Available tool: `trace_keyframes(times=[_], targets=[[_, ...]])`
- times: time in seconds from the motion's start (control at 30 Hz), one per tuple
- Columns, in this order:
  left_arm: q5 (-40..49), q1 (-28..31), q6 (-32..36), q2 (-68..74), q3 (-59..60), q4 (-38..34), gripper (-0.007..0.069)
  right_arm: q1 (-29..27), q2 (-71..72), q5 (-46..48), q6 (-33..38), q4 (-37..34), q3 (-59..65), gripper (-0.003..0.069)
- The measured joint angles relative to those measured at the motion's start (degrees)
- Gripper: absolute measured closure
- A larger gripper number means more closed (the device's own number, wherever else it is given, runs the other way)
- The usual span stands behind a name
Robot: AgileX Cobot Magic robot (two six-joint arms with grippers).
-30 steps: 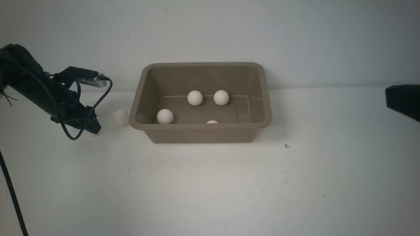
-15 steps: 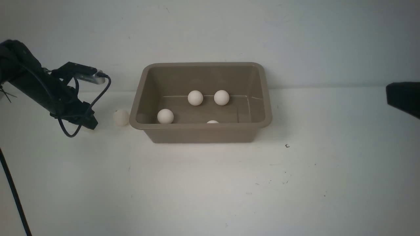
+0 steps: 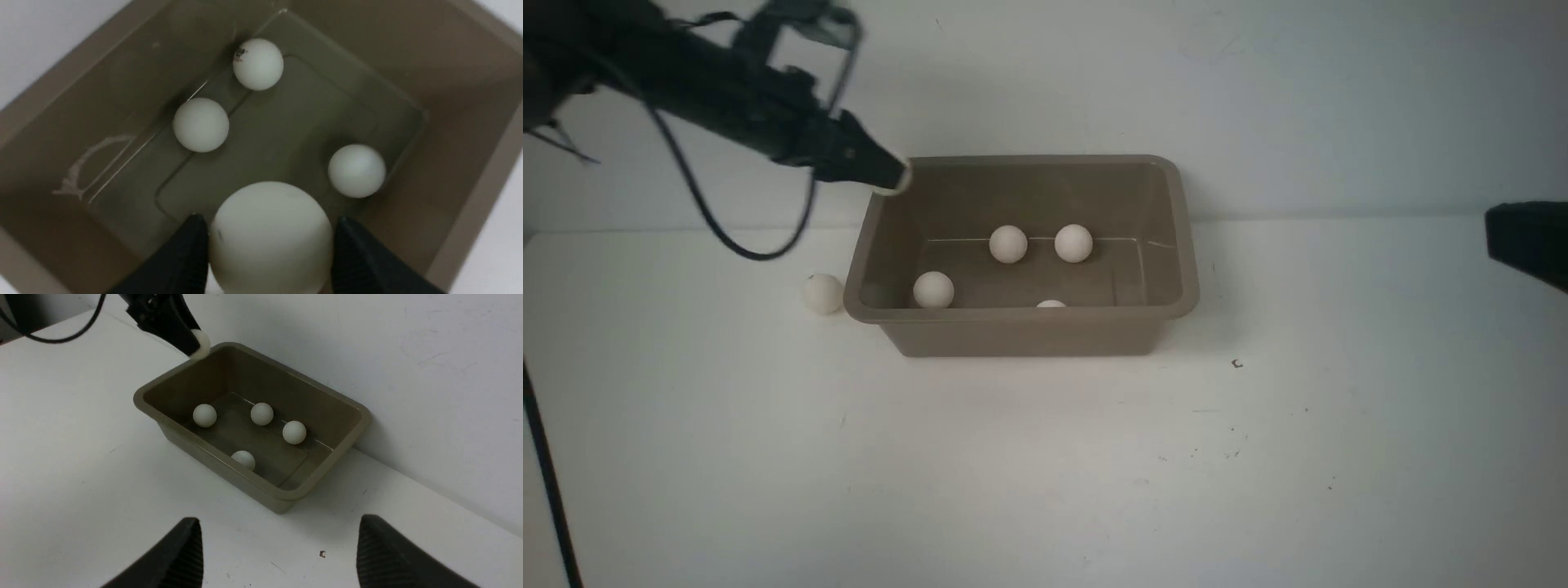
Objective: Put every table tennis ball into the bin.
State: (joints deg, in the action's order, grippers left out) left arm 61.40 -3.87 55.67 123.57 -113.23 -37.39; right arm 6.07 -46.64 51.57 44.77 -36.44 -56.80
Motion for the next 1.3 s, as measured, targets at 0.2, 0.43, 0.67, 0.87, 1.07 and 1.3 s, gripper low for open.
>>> trace_keyframes(times=[0.2, 0.43, 0.67, 0.87, 1.07, 1.3], targets=[[-4.2, -3.7, -1.3, 2.2, 0.0, 9.1, 0.0247, 0.0, 0.0, 0.1, 0.0, 0.0, 0.0, 0.0197], [-7.3, -3.6, -6.4, 4.9, 0.0, 8.9, 0.0059, 0.0, 0.0, 0.7, 0.0, -0.1, 0.0, 0.0197], [-2.7, 2.6, -6.7, -1.2, -0.5, 10.4, 0.0099, 0.0, 0.0, 0.8, 0.0, -0.2, 0.0, 0.0197], [1.9, 11.3, -3.2, -3.2, -1.0, 10.7, 0.0104, 0.0, 0.0, 0.8, 0.0, -0.2, 0.0, 0.0197], [3.6, 13.2, 2.7, -1.4, -1.0, 11.8, 0.0104, 0.0, 0.0, 0.8, 0.0, -0.2, 0.0, 0.0197], [3.7, 11.5, 2.9, 3.6, -1.0, 13.5, 0.0104, 0.0, 0.0, 0.8, 0.0, -0.4, 0.0, 0.0197]])
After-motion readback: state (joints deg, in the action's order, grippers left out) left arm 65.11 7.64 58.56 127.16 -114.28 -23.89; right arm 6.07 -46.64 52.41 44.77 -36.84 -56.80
